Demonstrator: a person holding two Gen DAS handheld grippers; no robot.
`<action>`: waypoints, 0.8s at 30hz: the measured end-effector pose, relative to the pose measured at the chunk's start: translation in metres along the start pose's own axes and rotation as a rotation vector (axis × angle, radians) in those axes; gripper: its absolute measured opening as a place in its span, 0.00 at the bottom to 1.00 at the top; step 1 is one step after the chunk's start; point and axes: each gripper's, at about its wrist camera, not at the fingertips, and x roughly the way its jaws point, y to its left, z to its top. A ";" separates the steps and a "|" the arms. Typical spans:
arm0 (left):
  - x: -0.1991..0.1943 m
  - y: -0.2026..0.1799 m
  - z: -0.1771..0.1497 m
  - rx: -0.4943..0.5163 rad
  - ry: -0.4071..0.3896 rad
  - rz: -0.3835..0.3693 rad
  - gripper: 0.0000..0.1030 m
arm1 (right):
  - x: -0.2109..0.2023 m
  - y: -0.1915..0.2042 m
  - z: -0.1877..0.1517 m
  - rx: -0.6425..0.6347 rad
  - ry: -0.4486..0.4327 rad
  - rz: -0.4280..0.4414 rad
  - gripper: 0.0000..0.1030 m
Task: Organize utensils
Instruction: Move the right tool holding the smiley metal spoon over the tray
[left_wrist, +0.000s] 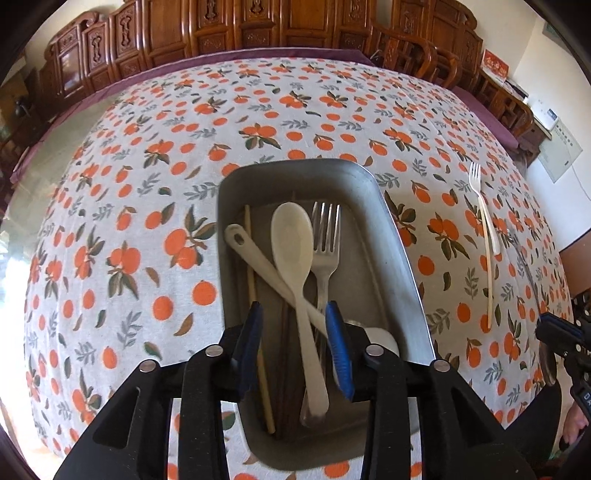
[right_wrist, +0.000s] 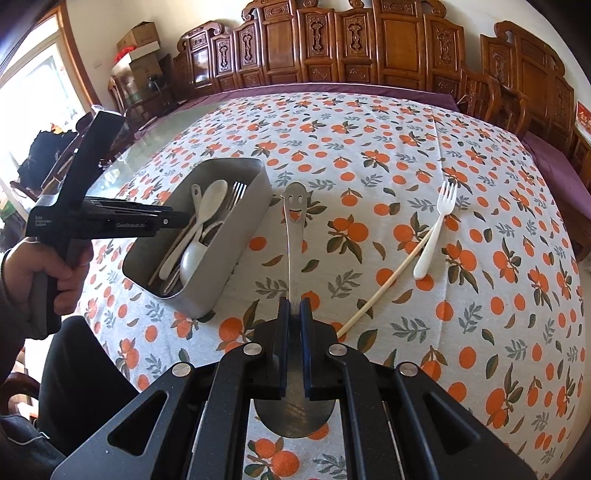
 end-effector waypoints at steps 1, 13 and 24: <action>-0.004 0.001 -0.001 0.001 -0.007 0.003 0.36 | 0.000 0.002 0.001 -0.003 -0.001 0.001 0.07; -0.048 0.017 -0.029 0.008 -0.093 0.035 0.57 | 0.009 0.037 0.013 -0.055 0.004 0.032 0.07; -0.075 0.037 -0.035 -0.025 -0.162 0.032 0.84 | 0.023 0.077 0.038 -0.102 0.004 0.067 0.07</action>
